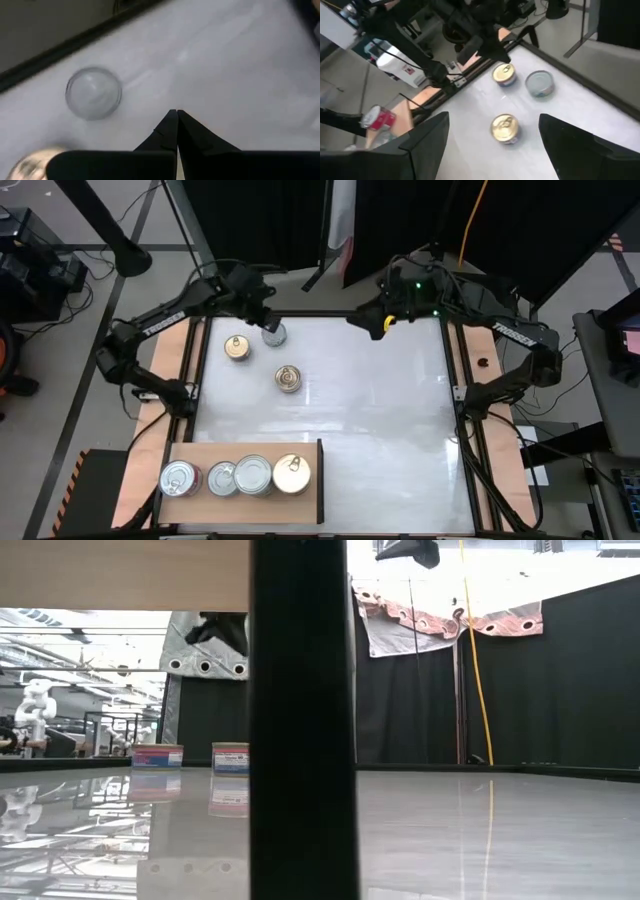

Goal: Stack canned seafood by type on shelf
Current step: Stack the green white tuna can on top of the other green white tuna cans on the shelf

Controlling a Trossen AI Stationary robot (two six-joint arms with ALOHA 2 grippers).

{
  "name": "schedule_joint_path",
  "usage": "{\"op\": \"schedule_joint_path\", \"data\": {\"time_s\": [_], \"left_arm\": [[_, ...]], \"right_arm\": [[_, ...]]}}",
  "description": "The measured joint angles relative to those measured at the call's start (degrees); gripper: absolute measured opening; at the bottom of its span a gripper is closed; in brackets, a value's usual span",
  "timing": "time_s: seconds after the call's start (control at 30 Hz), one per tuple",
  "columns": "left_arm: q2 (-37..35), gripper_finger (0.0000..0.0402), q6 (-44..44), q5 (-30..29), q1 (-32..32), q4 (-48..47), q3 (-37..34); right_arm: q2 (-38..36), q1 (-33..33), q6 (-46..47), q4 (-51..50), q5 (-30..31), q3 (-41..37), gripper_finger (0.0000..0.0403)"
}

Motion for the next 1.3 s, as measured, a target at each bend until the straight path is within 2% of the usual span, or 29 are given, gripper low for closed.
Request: {"op": "schedule_joint_path", "data": {"time_s": [0.13,0.37,0.53,0.7,0.87,1.07,1.3], "left_arm": [[0.1,0.0003,-5.9,-0.9,0.7,4.7,-5.4],[0.6,0.0002,-9.2,-4.0,0.7,6.8,-11.2],[0.6,0.0002,-10.6,-4.5,1.0,7.5,-14.6],[0.6,0.0002,-10.9,-5.4,1.0,11.9,-19.3],[0.6,0.0002,-15.1,-8.0,1.0,18.8,-24.0],[1.5,0.0002,-13.7,-13.0,1.0,21.7,-25.8],[5.1,0.0002,-11.7,-14.0,1.0,23.4,-25.8]], "right_arm": [[0.3,-2.5,-4.2,-0.9,-1.1,0.0,0.0299],[0.3,-6.4,-8.2,-2.4,-4.5,0.0,0.0299],[0.3,-8.1,-8.2,-2.6,-4.7,0.0,0.0299],[0.3,-8.5,-7.6,-3.5,-4.7,0.0,0.0299],[0.3,-8.4,-7.5,-3.5,-4.7,0.0,0.0299],[0.3,-8.4,-5.8,-3.5,-4.7,0.0,0.0299],[0.3,-8.4,-5.5,-3.4,-4.7,0.0,0.0299]]}}
